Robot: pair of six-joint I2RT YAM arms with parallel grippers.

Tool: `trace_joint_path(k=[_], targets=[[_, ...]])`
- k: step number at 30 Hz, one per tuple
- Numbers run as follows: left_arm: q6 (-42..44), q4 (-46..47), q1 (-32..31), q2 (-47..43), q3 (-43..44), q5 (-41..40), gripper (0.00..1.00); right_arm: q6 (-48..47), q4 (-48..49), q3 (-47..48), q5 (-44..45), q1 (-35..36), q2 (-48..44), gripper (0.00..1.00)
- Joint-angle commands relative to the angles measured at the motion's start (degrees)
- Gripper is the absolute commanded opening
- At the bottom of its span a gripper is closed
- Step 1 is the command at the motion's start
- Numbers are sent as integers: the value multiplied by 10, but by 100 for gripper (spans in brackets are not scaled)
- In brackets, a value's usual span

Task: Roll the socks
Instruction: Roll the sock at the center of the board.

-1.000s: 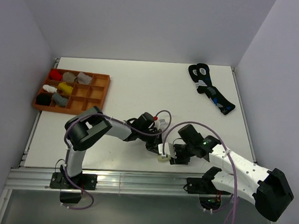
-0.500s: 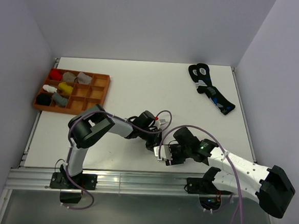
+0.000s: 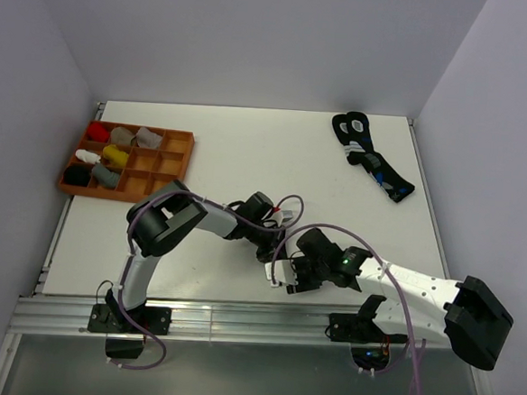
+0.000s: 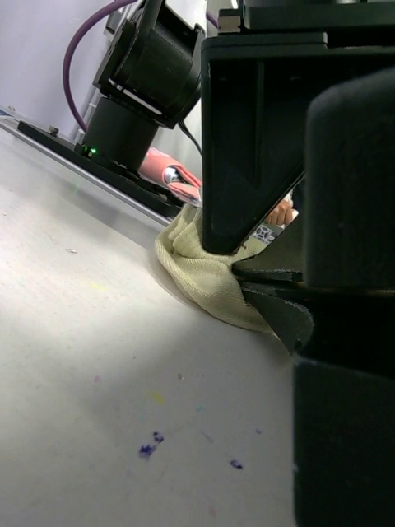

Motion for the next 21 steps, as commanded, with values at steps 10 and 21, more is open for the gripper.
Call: trace_joint_path(k=[10,21], targets=[[58,-92,16,61,-13,-86,0,20,-5,37,16,7,115,35],[-88,42,32,-64,-119,-162,20,57,-31,78,15,6,163,17]])
